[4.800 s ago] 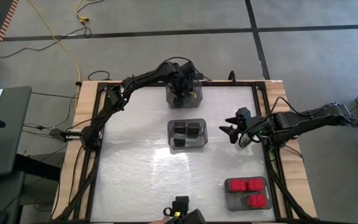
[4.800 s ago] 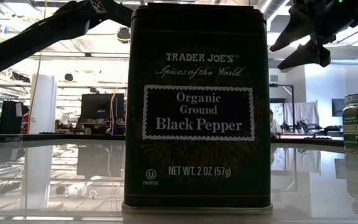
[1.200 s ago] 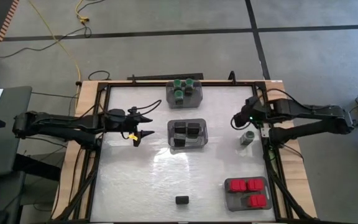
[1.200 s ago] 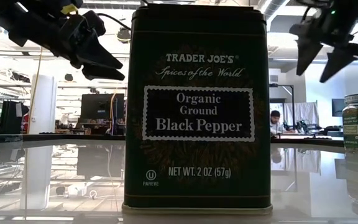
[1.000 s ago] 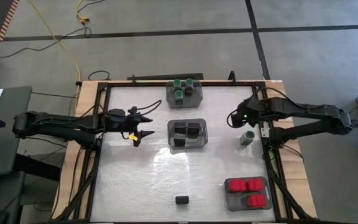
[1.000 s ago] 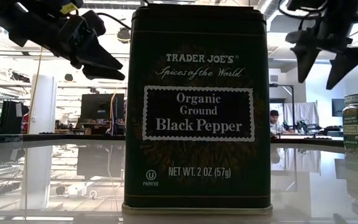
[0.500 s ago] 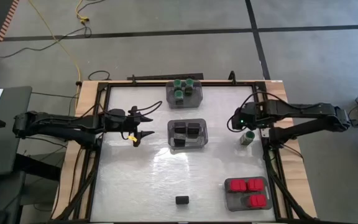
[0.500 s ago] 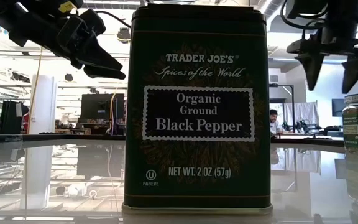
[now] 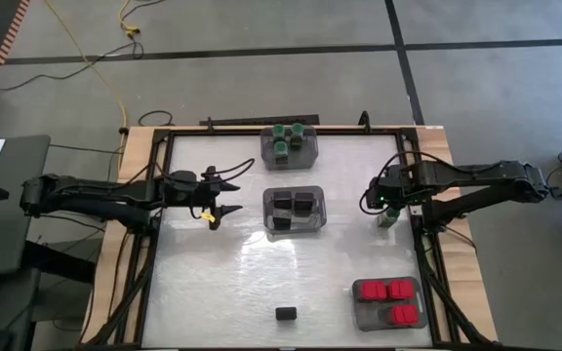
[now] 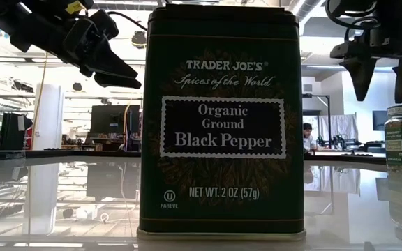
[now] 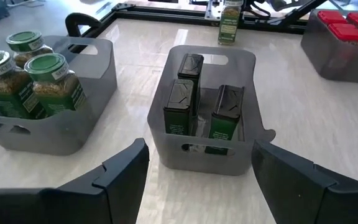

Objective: Sort spices by type
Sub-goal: Put the green seasoning bottle into the top black bin

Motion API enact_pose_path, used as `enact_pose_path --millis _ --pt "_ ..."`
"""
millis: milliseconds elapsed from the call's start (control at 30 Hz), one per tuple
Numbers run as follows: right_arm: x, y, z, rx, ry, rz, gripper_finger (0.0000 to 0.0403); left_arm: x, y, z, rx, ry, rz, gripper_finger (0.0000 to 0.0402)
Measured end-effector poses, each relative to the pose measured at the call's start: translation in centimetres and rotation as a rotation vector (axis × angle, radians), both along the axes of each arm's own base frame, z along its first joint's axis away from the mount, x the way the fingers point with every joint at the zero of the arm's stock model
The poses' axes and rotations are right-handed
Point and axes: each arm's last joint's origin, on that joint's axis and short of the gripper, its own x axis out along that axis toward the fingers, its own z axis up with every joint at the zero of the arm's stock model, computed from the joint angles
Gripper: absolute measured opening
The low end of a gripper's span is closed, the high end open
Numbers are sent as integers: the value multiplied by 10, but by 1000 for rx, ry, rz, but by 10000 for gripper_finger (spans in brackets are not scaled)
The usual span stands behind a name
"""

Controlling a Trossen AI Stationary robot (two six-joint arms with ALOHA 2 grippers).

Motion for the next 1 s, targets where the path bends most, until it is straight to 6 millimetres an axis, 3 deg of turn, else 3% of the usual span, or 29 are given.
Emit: enact_pose_path --millis 1000 --pt "0 3 0 0 2 16 379 0 -1 0 -29 -5 7 271"
